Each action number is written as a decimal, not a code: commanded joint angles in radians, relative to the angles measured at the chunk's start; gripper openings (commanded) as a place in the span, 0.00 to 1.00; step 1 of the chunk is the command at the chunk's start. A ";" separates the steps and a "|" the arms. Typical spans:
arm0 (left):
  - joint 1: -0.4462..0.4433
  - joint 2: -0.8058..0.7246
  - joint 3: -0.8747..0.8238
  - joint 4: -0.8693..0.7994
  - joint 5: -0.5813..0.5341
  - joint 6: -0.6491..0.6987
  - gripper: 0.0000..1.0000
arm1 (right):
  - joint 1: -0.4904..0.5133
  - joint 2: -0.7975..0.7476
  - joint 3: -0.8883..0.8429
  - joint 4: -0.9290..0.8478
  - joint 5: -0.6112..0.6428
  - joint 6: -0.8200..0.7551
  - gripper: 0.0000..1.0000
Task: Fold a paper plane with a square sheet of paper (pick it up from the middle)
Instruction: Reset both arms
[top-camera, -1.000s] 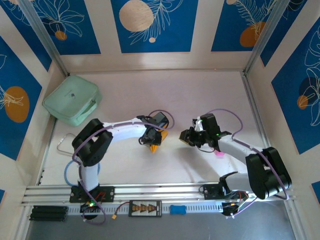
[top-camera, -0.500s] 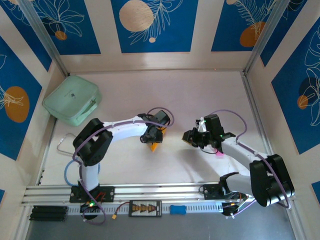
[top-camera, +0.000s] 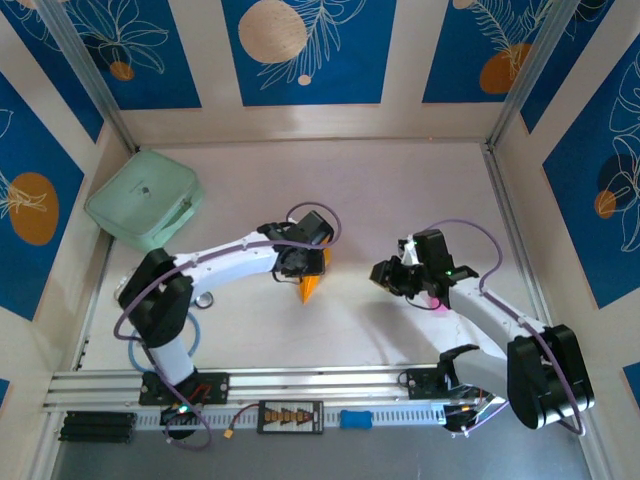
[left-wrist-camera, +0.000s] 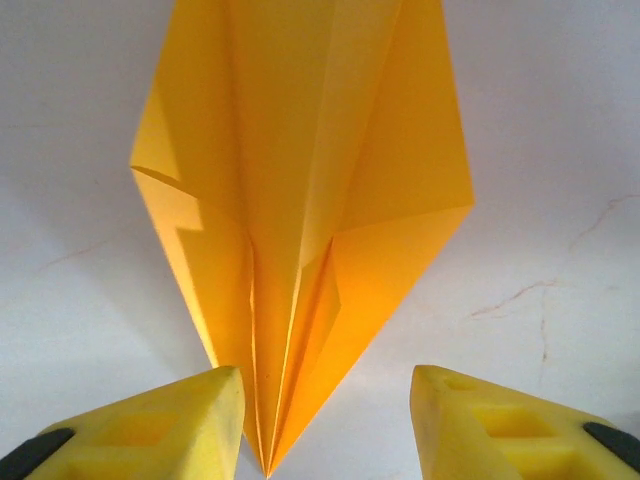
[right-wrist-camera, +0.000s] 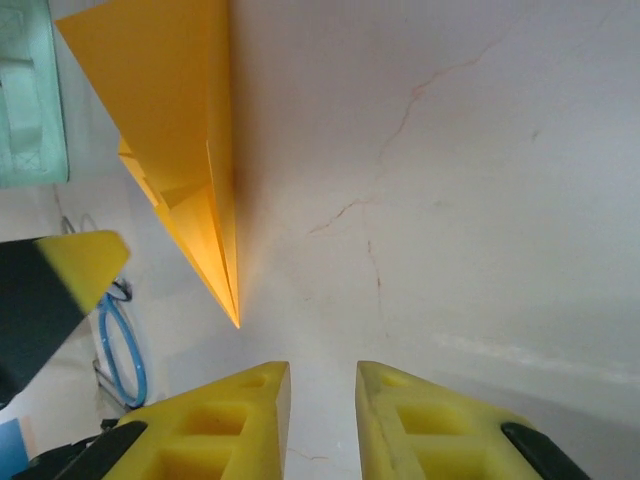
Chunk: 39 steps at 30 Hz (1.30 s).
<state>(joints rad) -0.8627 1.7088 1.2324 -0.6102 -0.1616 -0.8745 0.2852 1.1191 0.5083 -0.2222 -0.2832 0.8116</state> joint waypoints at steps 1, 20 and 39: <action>-0.002 -0.094 -0.038 0.016 -0.080 0.055 0.50 | -0.008 -0.057 0.048 -0.076 0.067 -0.039 0.27; 0.560 -0.419 -0.372 0.285 -0.407 0.512 1.00 | -0.184 0.008 -0.059 0.441 0.653 -0.706 0.94; 0.718 -0.196 -0.769 1.341 -0.105 0.939 1.00 | -0.294 0.403 -0.084 1.009 0.322 -0.715 0.97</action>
<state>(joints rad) -0.1699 1.5192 0.4843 0.5415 -0.3603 0.0265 -0.0078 1.5238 0.4191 0.7151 0.0761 0.0910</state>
